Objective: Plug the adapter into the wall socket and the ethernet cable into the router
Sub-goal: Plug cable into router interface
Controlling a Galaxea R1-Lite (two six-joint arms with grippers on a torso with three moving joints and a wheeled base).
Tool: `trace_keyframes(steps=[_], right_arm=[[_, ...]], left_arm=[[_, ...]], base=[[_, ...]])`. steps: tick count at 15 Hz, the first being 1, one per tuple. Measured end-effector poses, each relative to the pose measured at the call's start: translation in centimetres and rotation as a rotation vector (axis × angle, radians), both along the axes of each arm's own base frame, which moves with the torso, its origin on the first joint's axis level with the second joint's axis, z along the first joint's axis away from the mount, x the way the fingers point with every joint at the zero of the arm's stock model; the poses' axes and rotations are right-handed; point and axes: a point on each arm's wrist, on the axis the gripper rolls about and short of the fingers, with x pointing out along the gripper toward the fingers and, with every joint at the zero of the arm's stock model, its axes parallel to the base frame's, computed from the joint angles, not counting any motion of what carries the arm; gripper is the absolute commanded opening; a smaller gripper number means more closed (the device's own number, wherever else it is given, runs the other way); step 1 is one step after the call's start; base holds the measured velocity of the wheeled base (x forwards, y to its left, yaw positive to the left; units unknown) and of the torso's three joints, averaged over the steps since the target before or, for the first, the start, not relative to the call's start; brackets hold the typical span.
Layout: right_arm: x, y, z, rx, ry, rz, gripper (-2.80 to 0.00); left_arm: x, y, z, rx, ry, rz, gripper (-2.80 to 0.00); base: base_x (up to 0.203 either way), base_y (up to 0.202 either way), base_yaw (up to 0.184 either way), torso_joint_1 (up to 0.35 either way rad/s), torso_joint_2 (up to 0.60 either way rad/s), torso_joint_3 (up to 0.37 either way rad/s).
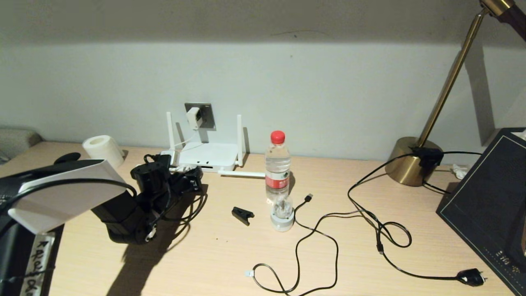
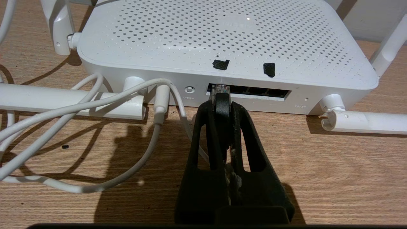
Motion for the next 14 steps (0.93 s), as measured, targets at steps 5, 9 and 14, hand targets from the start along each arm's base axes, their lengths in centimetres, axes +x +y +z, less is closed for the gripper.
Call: trace_keyframes(steps=[5,9,14], right_arm=[[0.00,0.00,0.00,0.000,0.000,0.000,-2.80],[0.00,0.00,0.00,0.000,0.000,0.000,-2.80],[0.00,0.00,0.00,0.000,0.000,0.000,-2.80]], left_arm=[[-0.30,0.07,0.13,0.000,0.002,0.000,-2.80],[-0.31,0.10,0.17,-0.001,0.002,0.000,-2.80],[-0.29,0.10,0.07,-0.001,0.005,-0.001,-2.80]], base=[[0.000,0.000,0.000,0.000,0.00,0.000],[0.000,0.000,0.000,0.000,0.00,0.000],[0.000,0.000,0.000,0.000,0.00,0.000]])
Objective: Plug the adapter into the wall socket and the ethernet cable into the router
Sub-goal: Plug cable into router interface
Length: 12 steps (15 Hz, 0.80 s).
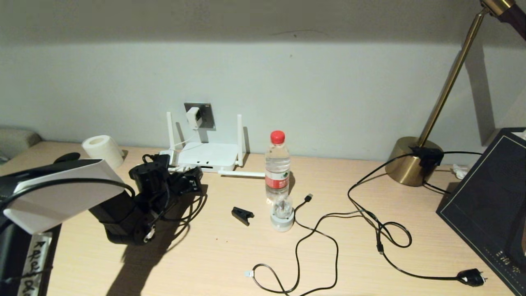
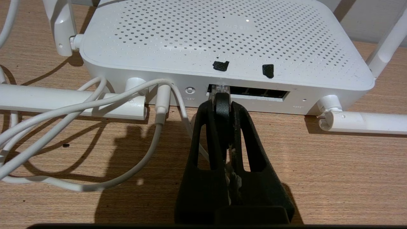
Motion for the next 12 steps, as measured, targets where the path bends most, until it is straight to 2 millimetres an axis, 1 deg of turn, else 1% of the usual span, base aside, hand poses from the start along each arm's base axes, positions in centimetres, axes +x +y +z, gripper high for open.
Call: trace_keyframes(steps=[7,12], right_arm=[[0.00,0.00,0.00,0.000,0.000,0.000,-2.80],[0.00,0.00,0.00,0.000,0.000,0.000,-2.80]], left_arm=[[0.16,-0.02,-0.17,0.000,0.001,-0.001,-2.80],[0.83,-0.12,0.01,-0.003,-0.016,-0.003,-2.80]], base=[[0.000,0.000,0.000,0.000,0.00,0.000],[0.000,0.000,0.000,0.000,0.00,0.000]])
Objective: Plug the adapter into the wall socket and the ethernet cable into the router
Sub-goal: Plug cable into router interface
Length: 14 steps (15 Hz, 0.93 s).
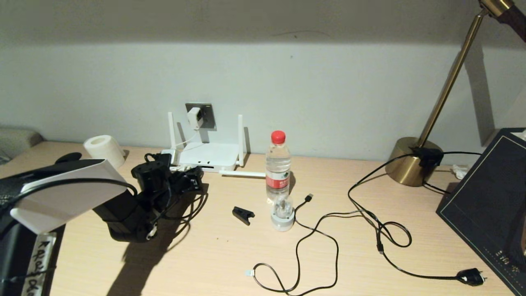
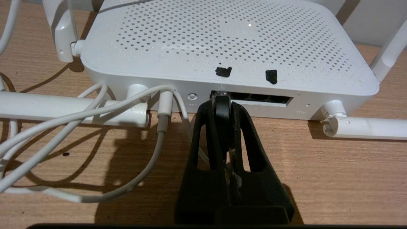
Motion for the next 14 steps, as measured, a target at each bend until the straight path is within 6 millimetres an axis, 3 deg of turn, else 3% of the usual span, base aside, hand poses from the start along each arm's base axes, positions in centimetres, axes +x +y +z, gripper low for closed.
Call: trace_keyframes(steps=[14], right_arm=[[0.00,0.00,0.00,0.000,0.000,0.000,-2.80]], left_arm=[[0.24,-0.05,-0.18,-0.001,-0.006,0.000,-2.80]], base=[[0.000,0.000,0.000,0.000,0.00,0.000]])
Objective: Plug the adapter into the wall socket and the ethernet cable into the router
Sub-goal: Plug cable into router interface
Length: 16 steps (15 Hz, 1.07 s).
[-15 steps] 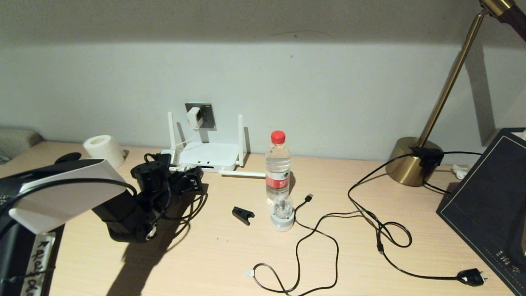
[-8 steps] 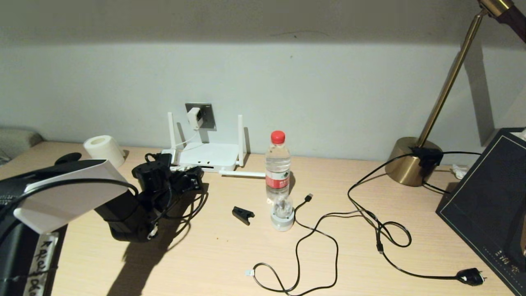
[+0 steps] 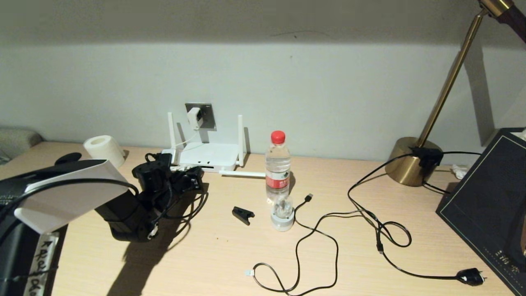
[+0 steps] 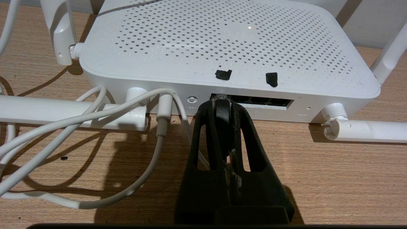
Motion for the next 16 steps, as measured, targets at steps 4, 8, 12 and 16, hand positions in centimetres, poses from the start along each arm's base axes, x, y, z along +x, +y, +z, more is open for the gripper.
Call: trace_keyframes(steps=[4,8,12,16], right_arm=[[0.00,0.00,-0.01,0.000,0.001,0.000,-2.80],[0.00,0.00,0.01,0.000,-0.001,0.000,-2.80],[0.00,0.00,0.00,0.000,0.000,0.000,-2.80],[0.00,0.00,0.00,0.000,0.000,0.000,-2.80]], left_arm=[[0.22,-0.03,-0.07,-0.001,-0.007,0.000,-2.80],[0.17,-0.05,-0.18,0.000,-0.003,0.002,-2.80],[0.13,-0.07,-0.23,0.001,-0.001,0.005,-2.80],[0.06,-0.07,-0.34,0.002,0.004,0.005,-2.80]], base=[[0.000,0.000,0.000,0.000,0.00,0.000],[0.000,0.000,0.000,0.000,0.00,0.000],[0.000,0.000,0.000,0.000,0.00,0.000],[0.000,0.000,0.000,0.000,0.00,0.000]])
